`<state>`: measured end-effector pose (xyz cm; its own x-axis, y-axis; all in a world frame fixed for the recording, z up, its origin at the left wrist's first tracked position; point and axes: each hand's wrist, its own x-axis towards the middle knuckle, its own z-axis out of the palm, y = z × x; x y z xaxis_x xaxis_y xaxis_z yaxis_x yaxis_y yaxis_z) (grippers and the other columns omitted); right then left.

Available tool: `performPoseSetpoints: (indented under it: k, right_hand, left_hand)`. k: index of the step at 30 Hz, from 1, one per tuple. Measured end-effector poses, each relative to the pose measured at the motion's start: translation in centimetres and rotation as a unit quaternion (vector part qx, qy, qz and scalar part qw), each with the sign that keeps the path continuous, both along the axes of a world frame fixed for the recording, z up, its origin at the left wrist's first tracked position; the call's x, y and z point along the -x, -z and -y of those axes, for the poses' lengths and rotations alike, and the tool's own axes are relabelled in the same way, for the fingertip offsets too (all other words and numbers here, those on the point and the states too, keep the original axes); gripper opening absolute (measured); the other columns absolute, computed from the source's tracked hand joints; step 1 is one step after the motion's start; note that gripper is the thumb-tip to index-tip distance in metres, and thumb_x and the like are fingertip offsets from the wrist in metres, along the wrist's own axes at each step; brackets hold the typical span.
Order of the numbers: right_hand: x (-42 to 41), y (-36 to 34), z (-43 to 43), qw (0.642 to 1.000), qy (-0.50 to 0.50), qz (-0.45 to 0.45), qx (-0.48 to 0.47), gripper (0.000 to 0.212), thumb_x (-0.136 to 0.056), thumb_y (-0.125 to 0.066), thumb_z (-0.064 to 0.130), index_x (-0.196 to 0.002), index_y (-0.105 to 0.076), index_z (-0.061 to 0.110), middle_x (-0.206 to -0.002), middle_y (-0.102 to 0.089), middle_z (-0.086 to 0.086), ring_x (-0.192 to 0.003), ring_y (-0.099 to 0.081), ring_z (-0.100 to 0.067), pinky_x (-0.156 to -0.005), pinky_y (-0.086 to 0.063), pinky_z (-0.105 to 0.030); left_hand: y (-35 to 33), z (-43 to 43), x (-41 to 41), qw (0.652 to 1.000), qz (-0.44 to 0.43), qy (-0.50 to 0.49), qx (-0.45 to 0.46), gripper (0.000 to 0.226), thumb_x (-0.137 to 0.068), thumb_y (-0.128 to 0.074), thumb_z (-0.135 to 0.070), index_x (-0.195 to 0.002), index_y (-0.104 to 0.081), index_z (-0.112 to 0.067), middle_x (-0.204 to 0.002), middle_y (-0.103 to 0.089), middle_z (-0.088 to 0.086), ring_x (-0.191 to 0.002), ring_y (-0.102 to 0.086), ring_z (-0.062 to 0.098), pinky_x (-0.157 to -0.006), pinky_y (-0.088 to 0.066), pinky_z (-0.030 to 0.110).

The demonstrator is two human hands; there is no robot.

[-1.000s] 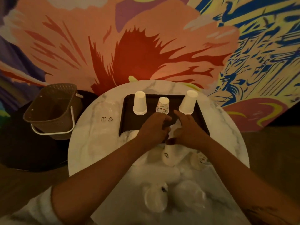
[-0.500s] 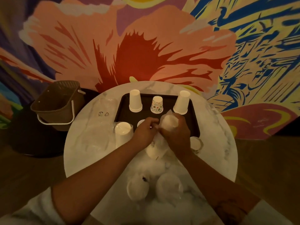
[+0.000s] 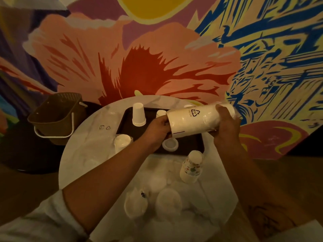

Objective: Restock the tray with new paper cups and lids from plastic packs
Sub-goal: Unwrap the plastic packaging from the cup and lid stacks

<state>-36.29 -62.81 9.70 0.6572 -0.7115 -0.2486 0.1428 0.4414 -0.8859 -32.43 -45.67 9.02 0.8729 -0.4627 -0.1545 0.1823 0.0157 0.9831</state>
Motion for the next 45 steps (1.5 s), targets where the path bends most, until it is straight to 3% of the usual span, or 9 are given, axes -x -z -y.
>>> performPoseSetpoints:
  k: [4,8,12,15,18,23,32,38,45]
  right_hand:
    - [0.0,0.4,-1.3,0.997,0.0,0.008,-0.08,0.08,-0.069,-0.079,0.025,-0.134,-0.033,0.027,-0.121,-0.059,-0.01,-0.103,-0.062,-0.029,-0.078,-0.055,-0.054]
    - [-0.5,1.2,-3.7,0.991,0.056,0.011,-0.12,0.075,-0.067,-0.079,0.023,-0.127,-0.036,0.029,-0.118,-0.061,-0.011,-0.098,-0.064,-0.03,-0.078,-0.055,-0.054]
    - [-1.0,1.2,-5.0,0.991,0.058,0.016,-0.121,0.065,-0.071,-0.077,0.021,-0.121,-0.036,0.028,-0.116,-0.061,-0.011,-0.098,-0.064,-0.029,-0.077,-0.055,-0.055]
    - [-1.2,1.0,-5.6,0.994,0.031,0.012,-0.101,0.075,-0.072,-0.077,0.018,-0.131,-0.031,0.025,-0.115,-0.059,-0.01,-0.098,-0.063,-0.029,-0.07,-0.057,-0.053]
    - [-1.2,0.7,-4.8,0.995,0.04,0.004,-0.087,0.078,-0.071,-0.078,0.017,-0.133,-0.031,0.024,-0.117,-0.059,-0.009,-0.098,-0.064,-0.028,-0.068,-0.057,-0.051]
    - [-0.6,0.4,-1.9,0.99,0.091,0.015,-0.103,0.083,-0.063,-0.083,0.022,-0.132,-0.037,0.024,-0.118,-0.063,-0.009,-0.097,-0.065,-0.03,-0.065,-0.056,-0.056]
    - [0.6,-0.5,0.3,0.982,0.158,0.051,-0.091,0.096,-0.05,-0.088,0.026,-0.131,-0.037,0.025,-0.117,-0.062,-0.008,-0.095,-0.066,-0.03,-0.058,-0.056,-0.054]
    - [0.8,-1.4,-0.5,0.988,0.139,0.073,-0.014,0.096,-0.055,-0.087,0.018,-0.135,-0.033,0.026,-0.119,-0.061,-0.007,-0.098,-0.067,-0.028,-0.059,-0.058,-0.046]
    - [1.0,-1.3,-0.5,0.985,0.126,0.071,0.096,0.097,-0.06,-0.083,0.012,-0.139,-0.027,0.022,-0.125,-0.055,-0.008,-0.104,-0.062,-0.024,-0.063,-0.059,-0.039]
  left_hand:
    - [-0.4,1.3,0.2,0.998,-0.046,-0.01,-0.042,0.03,-0.093,-0.046,0.001,-0.122,-0.054,0.0,-0.088,-0.064,0.006,-0.067,-0.067,0.008,-0.053,-0.053,0.016]
    - [0.5,1.4,-0.9,0.979,-0.054,-0.095,-0.17,0.031,-0.093,-0.045,-0.005,-0.12,-0.054,0.005,-0.118,-0.06,0.026,-0.112,-0.057,0.042,-0.08,-0.052,0.037]
    - [0.3,0.5,-1.1,0.981,-0.042,-0.102,-0.161,0.031,-0.091,-0.041,0.001,-0.119,-0.053,0.006,-0.116,-0.06,0.026,-0.106,-0.06,0.039,-0.073,-0.054,0.034]
    - [-0.2,-0.4,-1.0,0.99,-0.059,-0.071,-0.11,0.023,-0.093,-0.045,-0.003,-0.113,-0.055,0.003,-0.095,-0.059,0.015,-0.077,-0.055,0.025,-0.042,-0.044,0.017]
    - [-0.9,-1.7,-1.5,0.991,-0.077,-0.025,-0.106,0.011,-0.089,-0.05,0.0,-0.085,-0.055,-0.009,-0.074,-0.055,0.006,-0.06,-0.046,0.012,-0.049,-0.035,0.02]
    - [-1.0,-4.2,-4.2,0.988,-0.068,-0.005,-0.137,0.027,-0.08,-0.067,-0.005,-0.097,-0.048,-0.012,-0.077,-0.054,0.006,-0.06,-0.043,0.01,-0.052,-0.036,0.022]
    - [-1.7,-6.0,-6.5,0.985,-0.059,-0.057,-0.153,0.028,-0.083,-0.058,0.003,-0.066,-0.043,-0.015,-0.061,-0.044,0.005,-0.055,-0.039,0.011,-0.048,-0.031,0.022]
    - [-2.0,-4.0,-5.5,0.976,0.035,0.008,-0.215,0.043,-0.088,-0.052,-0.049,-0.105,-0.06,-0.01,-0.109,-0.06,0.006,-0.105,-0.056,0.026,-0.098,-0.046,0.042]
    - [-0.5,-3.4,-5.5,0.975,-0.035,0.015,-0.217,0.035,-0.085,-0.063,-0.014,-0.117,-0.058,-0.002,-0.116,-0.061,0.016,-0.106,-0.059,0.032,-0.082,-0.053,0.036]
